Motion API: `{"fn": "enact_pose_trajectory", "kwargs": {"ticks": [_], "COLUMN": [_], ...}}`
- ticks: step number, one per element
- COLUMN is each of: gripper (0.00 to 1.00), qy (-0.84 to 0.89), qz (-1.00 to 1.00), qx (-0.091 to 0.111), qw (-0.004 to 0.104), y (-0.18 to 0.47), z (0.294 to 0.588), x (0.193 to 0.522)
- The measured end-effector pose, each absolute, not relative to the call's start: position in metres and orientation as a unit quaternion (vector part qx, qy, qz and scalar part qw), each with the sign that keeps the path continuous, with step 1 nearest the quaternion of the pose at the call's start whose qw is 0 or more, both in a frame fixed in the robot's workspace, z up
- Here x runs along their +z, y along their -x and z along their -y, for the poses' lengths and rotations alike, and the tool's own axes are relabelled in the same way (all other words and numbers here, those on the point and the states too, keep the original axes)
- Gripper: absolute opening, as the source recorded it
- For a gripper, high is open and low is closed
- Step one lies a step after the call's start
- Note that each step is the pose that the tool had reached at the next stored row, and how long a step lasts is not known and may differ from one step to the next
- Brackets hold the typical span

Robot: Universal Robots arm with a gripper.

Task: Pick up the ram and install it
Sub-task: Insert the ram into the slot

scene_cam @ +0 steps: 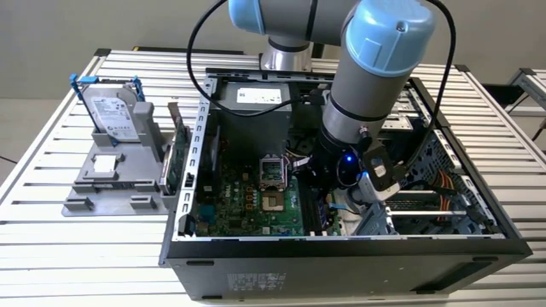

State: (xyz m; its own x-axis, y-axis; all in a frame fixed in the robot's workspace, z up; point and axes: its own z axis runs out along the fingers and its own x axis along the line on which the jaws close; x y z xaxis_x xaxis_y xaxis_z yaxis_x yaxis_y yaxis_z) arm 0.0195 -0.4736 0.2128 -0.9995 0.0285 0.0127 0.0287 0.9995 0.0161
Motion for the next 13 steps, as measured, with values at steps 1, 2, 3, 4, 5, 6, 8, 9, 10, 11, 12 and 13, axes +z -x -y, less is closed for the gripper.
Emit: {"fn": "enact_pose_trajectory", "kwargs": {"ticks": [1, 2, 3, 4, 5, 6, 8, 9, 10, 11, 12, 13], "gripper": [0.0, 0.0, 0.0, 1.0, 1.0, 1.0, 1.0, 1.0, 1.0, 1.0, 1.0, 1.0], "qy": [0.014, 0.014, 0.014, 0.014, 0.014, 0.014, 0.014, 0.014, 0.014, 0.014, 0.014, 0.014], "qz": [1.0, 1.0, 1.0, 1.0, 1.0, 1.0, 1.0, 1.0, 1.0, 1.0, 1.0, 1.0], "qx": [-0.008, -0.008, -0.009, -0.009, -0.009, -0.008, -0.008, -0.008, -0.009, -0.009, -0.009, -0.009], "qw": [0.006, 0.006, 0.006, 0.006, 0.006, 0.006, 0.006, 0.006, 0.006, 0.007, 0.007, 0.007], "y": [-0.0195, -0.0195, -0.0195, -0.0196, -0.0196, -0.0195, -0.0195, -0.0195, -0.0195, -0.0195, -0.0195, -0.0195], "z": [0.4736, 0.4736, 0.4734, 0.4733, 0.4733, 0.4734, 0.4735, 0.4736, 0.4736, 0.4736, 0.4736, 0.4736], "x": [0.2128, 0.2128, 0.2126, 0.2123, 0.2124, 0.2125, 0.2126, 0.2133, 0.215, 0.2173, 0.2192, 0.2211]}}
